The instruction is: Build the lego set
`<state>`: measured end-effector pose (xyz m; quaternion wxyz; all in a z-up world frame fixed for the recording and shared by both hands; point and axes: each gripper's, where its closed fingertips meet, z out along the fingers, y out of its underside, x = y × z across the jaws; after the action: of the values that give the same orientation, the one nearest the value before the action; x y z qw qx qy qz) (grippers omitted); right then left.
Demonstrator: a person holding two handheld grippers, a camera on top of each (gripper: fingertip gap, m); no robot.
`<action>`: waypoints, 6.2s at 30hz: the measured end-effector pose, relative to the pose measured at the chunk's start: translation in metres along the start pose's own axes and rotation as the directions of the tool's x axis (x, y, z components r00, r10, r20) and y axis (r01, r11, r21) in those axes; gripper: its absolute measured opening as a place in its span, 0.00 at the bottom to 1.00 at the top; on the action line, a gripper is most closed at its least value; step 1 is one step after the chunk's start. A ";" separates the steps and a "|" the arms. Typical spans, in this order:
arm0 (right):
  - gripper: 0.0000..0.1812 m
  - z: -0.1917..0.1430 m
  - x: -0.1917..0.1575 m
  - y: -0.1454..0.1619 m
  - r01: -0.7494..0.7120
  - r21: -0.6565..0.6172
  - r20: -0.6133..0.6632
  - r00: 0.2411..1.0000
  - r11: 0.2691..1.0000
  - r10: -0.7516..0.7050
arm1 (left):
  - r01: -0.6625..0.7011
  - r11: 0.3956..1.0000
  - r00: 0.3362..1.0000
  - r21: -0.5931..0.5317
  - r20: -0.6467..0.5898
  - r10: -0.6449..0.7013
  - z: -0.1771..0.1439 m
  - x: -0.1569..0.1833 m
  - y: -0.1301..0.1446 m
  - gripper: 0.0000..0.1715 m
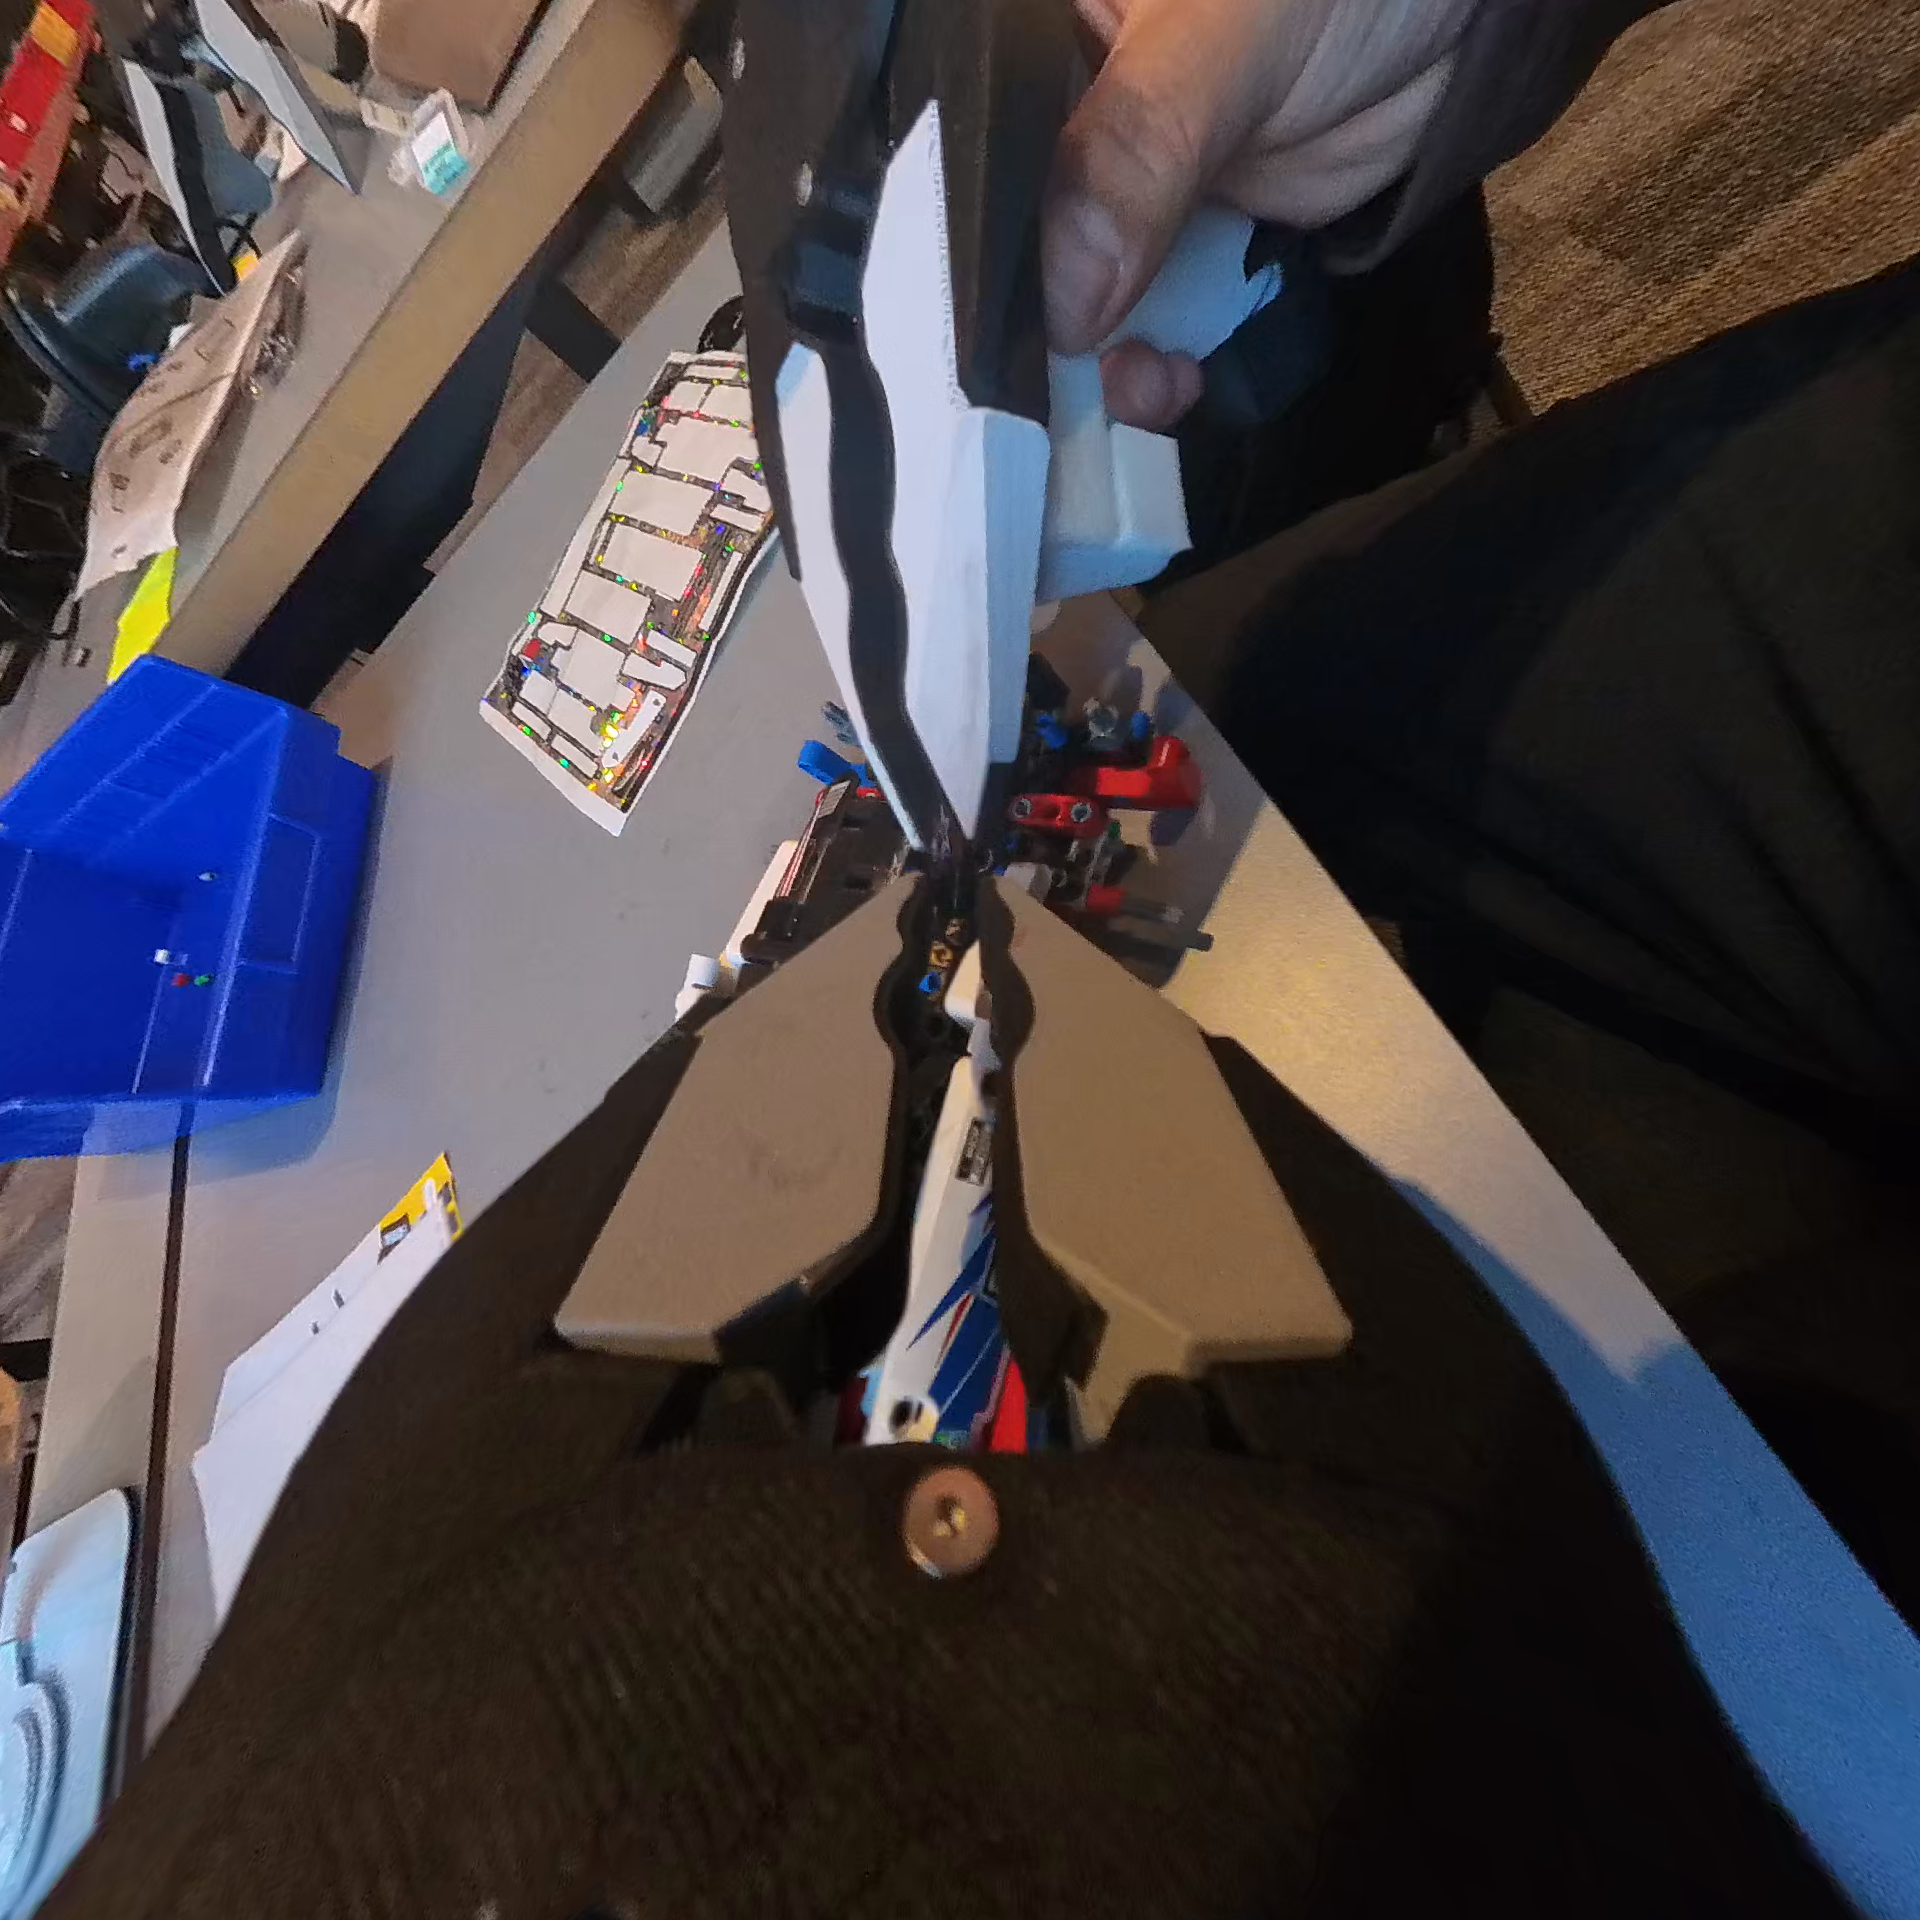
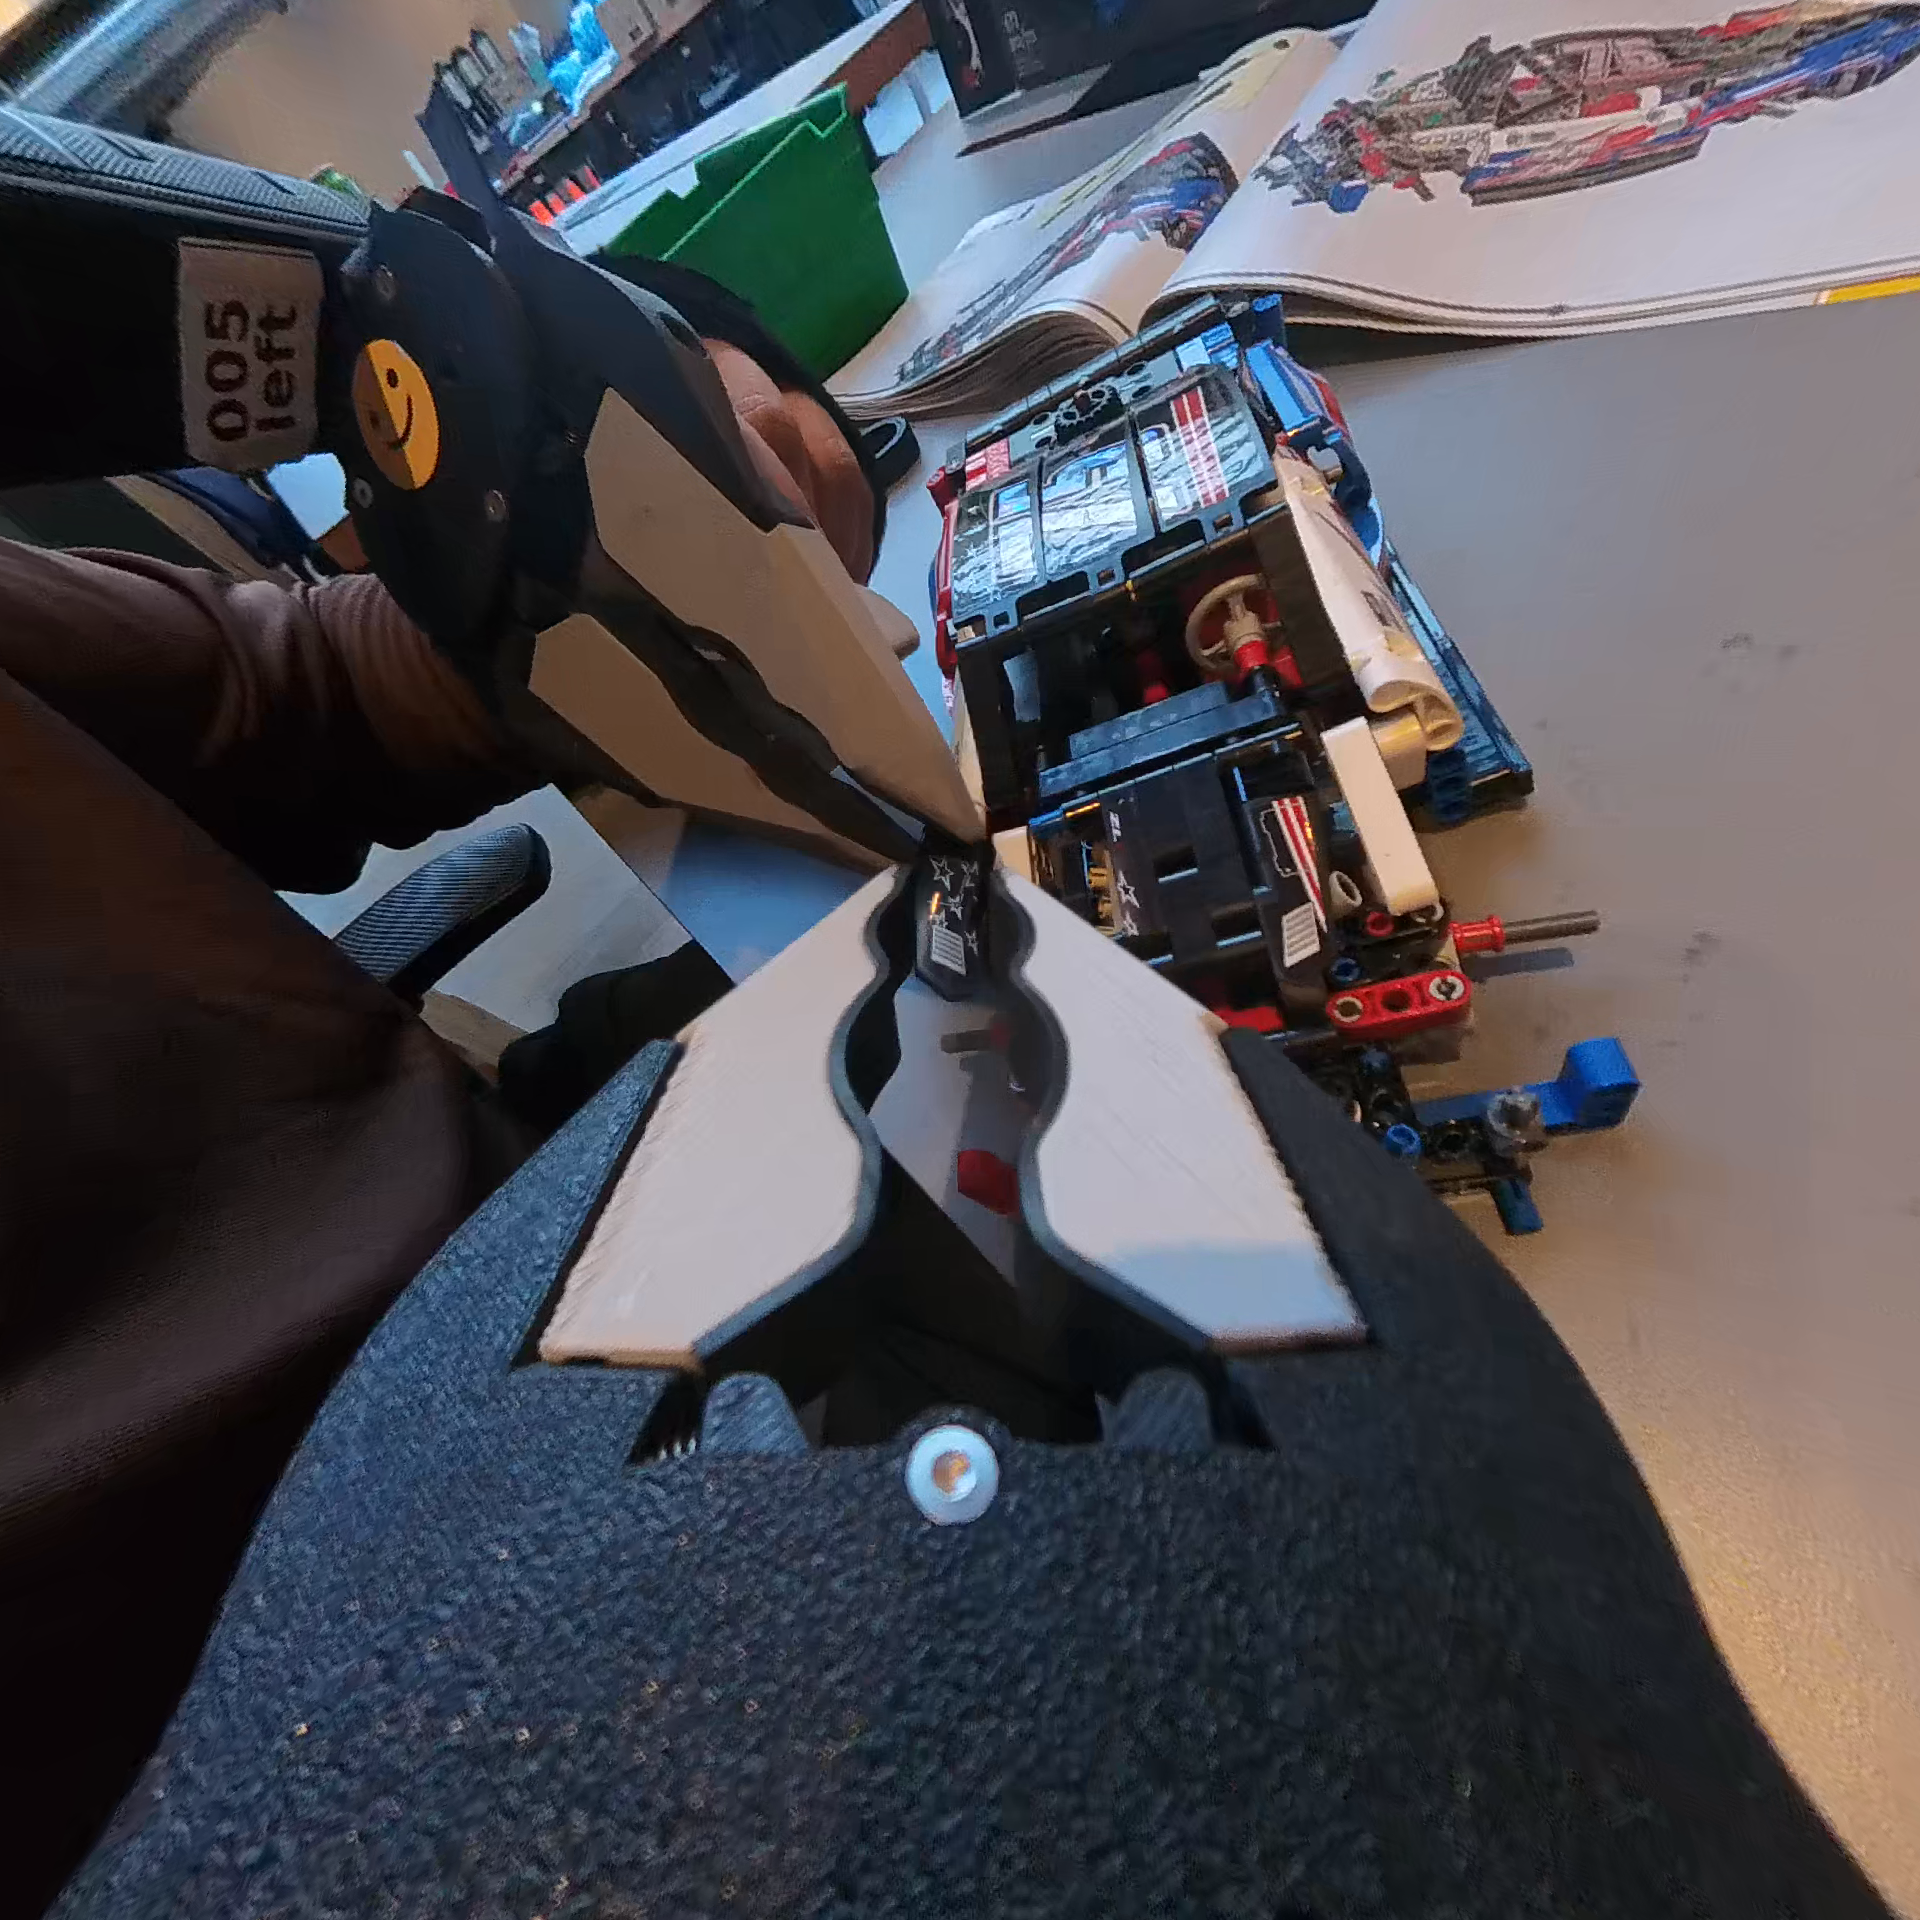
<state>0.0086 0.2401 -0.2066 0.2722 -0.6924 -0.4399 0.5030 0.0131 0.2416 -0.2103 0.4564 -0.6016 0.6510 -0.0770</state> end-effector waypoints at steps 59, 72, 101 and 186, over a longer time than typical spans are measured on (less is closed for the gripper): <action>0.06 0.010 0.025 0.009 0.579 -0.339 -0.176 0.735 0.741 -0.655 | -0.035 0.951 0.810 -0.308 -0.566 -0.153 0.020 -0.018 0.032 0.41; 0.05 0.009 0.027 0.009 0.711 -0.438 -0.260 0.485 0.550 -0.835 | 0.025 0.947 0.826 -0.321 -0.526 -0.200 0.023 -0.022 0.030 0.36; 0.08 0.014 0.024 0.008 0.328 -0.253 -0.135 0.920 0.910 -0.369 | 0.034 0.953 0.835 -0.301 -0.515 -0.192 0.022 -0.022 0.029 0.35; 0.09 0.018 0.037 0.000 0.357 -0.202 -0.184 0.901 0.912 -0.393 | 0.096 0.936 0.845 -0.340 -0.469 -0.257 0.023 -0.035 0.038 0.35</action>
<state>-0.0039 0.2711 -0.2297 0.3538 -0.6659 -0.5717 0.3232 -0.0029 0.2919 -0.2306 0.1625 -0.6810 0.6926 -0.1736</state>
